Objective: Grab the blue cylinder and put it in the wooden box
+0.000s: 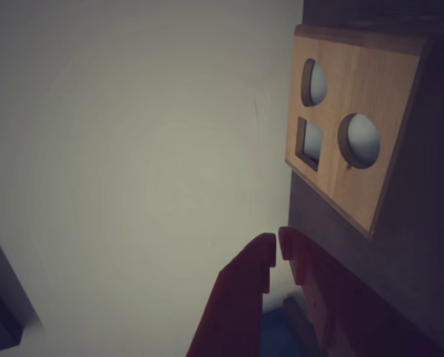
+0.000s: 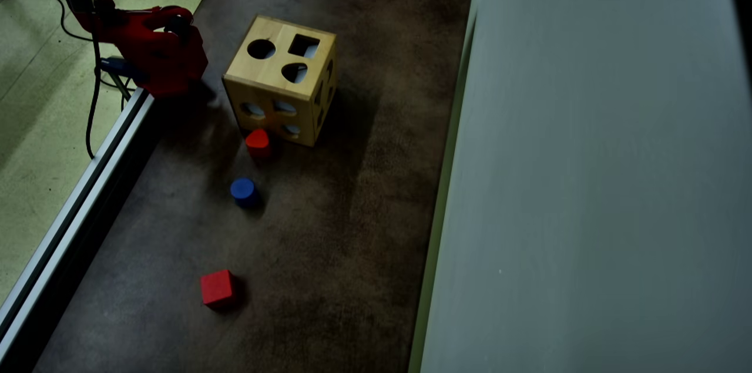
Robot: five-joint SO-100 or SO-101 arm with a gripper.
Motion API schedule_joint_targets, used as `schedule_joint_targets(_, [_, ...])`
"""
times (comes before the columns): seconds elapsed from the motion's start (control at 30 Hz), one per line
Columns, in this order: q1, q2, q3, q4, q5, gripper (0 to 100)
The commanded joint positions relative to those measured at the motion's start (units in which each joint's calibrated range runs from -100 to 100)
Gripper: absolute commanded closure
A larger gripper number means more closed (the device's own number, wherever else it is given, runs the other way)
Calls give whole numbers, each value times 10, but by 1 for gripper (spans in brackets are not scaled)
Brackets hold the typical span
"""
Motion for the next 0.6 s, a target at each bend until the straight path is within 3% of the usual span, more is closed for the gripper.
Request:
schedule_joint_targets(0.0, [-4,0,2,0,3,98])
schedule_joint_targets(0.57, [-4,0,2,0,2,98])
